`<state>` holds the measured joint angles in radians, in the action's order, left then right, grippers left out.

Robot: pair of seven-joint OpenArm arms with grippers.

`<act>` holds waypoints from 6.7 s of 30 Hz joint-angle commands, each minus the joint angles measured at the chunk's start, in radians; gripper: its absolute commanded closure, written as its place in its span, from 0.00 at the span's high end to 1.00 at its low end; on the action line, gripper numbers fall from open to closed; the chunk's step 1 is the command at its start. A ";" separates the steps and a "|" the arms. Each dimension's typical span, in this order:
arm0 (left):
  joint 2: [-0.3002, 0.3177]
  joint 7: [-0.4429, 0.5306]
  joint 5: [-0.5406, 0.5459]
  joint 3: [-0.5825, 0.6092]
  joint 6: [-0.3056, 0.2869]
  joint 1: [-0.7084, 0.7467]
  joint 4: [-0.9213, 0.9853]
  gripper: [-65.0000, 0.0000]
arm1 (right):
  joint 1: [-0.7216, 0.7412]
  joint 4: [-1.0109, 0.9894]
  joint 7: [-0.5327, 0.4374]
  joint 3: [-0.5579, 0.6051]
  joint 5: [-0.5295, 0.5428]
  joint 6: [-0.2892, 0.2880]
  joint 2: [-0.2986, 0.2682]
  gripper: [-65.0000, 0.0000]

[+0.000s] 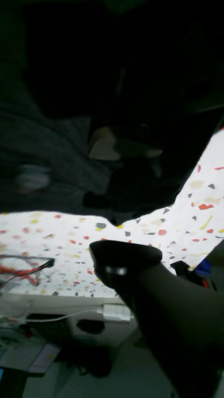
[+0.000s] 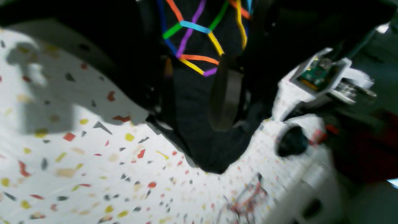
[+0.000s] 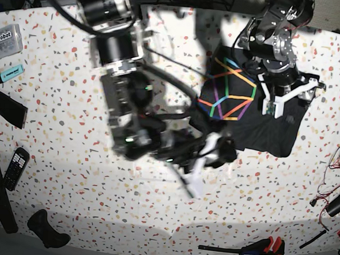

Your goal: Fold the T-shirt properly

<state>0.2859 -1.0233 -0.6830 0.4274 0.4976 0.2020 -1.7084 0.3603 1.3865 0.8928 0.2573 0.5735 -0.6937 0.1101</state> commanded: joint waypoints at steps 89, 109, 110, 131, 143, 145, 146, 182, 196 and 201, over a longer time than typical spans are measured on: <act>-0.041 0.283 0.750 0.001 -0.734 -0.140 -0.486 0.60 | -0.425 0.550 0.011 -0.600 0.029 -0.004 -0.282 0.33; -0.035 0.365 0.579 -0.001 -0.669 0.107 -0.105 0.60 | -0.425 0.550 0.014 -0.600 0.030 -0.004 -0.282 0.33; -0.035 0.365 0.566 -0.001 -0.647 0.101 -0.095 0.60 | -0.425 0.550 0.014 -0.600 0.030 -0.004 -0.282 0.33; -0.036 0.285 0.381 0.000 -0.457 0.079 -0.090 0.60 | -0.425 0.550 0.080 -0.600 0.032 -0.004 -0.344 0.33; -0.019 0.291 0.384 0.000 -0.415 0.083 -0.365 0.60 | -0.431 0.550 0.157 -0.687 0.085 -0.004 -0.375 0.33; -0.003 0.290 0.384 0.000 -0.414 0.087 -0.412 0.60 | -0.430 0.550 0.201 -0.724 0.146 -0.004 -0.376 0.33; 0.008 0.290 0.384 0.000 -0.414 0.091 -0.428 0.60 | -0.431 0.550 0.229 -0.743 0.179 -0.004 -0.376 0.33; 0.245 0.017 -0.171 -0.119 0.081 0.713 -0.515 0.60 | -1.257 0.695 0.251 -1.046 0.297 -0.004 -0.373 0.33; 0.139 -0.029 -0.162 -0.478 0.189 0.720 -0.200 0.60 | -1.266 0.613 0.184 -1.046 0.206 -0.004 -0.373 0.33; 0.122 0.045 -0.161 -0.492 0.200 0.659 0.092 0.60 | -1.243 0.476 0.146 -1.046 0.185 -0.004 -0.373 0.33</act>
<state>0.3958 -0.9855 -0.8192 -0.0578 0.6807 0.8509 -1.6012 -0.8730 1.8484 1.0481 -0.7799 0.7540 -0.6926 -0.2546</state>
